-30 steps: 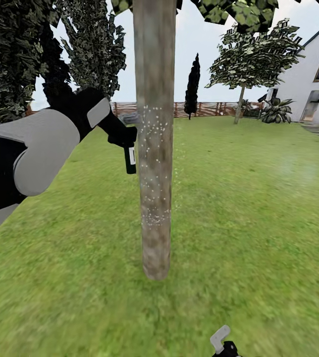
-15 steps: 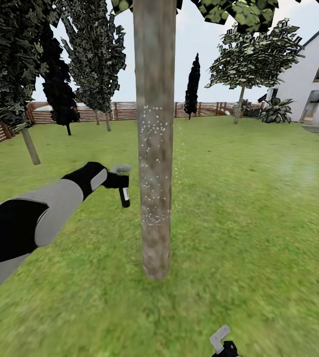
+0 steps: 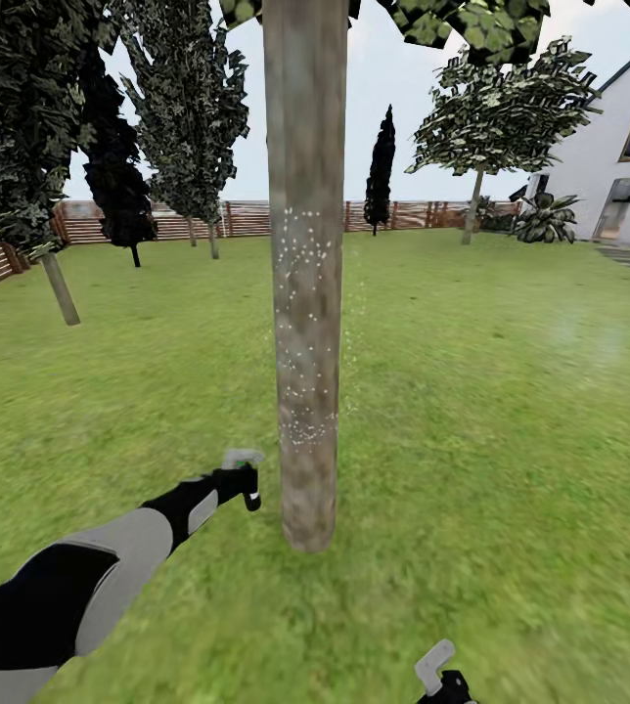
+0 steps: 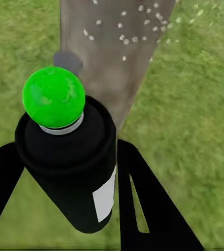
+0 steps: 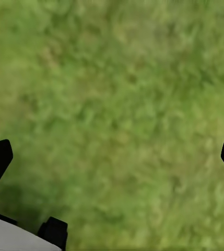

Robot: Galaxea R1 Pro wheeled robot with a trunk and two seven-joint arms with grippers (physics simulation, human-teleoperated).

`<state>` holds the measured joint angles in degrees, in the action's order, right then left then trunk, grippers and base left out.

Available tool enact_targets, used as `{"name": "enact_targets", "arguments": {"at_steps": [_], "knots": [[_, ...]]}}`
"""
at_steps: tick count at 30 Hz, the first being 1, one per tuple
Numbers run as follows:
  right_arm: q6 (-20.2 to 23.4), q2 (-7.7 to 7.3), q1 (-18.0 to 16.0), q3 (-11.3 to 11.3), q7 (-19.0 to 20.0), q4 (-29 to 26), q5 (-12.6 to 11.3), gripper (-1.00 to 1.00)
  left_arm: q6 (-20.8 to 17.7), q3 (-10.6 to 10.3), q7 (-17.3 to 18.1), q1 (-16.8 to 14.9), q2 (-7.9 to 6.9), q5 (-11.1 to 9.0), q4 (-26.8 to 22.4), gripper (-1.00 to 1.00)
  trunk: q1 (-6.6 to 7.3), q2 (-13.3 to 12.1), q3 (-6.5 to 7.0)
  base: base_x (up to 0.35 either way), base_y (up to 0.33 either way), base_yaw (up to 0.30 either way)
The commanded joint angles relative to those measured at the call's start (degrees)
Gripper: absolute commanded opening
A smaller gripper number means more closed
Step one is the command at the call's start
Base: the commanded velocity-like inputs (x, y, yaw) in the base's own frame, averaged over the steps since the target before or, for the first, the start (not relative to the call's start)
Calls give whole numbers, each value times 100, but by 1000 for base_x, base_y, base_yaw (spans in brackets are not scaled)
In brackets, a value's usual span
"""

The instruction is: In the garden, pick up the pesticide atomizer on the floor and spray pesticide onto both trees until each tree trunk is fully covered.

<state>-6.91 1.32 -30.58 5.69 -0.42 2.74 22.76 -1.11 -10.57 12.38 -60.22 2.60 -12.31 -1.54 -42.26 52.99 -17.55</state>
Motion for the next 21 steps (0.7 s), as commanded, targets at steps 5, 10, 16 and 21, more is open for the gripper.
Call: {"name": "enact_targets", "arguments": {"at_steps": [5,10,16,21], "knots": [[23,-50,257,-2,9,24,0,100,108,30,-7,211,-24,-17,-13,-100,0,0,1,0,58,0],[23,-44,412,-5,16,25,0,100,111,29,0,220,-23,-17,-13,-100,0,0,1,64,309,-114],[14,-36,456,-3,20,25,0,100,89,31,2,221,-23,-17,-13,-100,0,0,1,17,347,-284],[14,-35,481,1,24,25,0,100,76,35,1,222,-23,-17,-13,-100,0,0,1,0,350,-295]]}}
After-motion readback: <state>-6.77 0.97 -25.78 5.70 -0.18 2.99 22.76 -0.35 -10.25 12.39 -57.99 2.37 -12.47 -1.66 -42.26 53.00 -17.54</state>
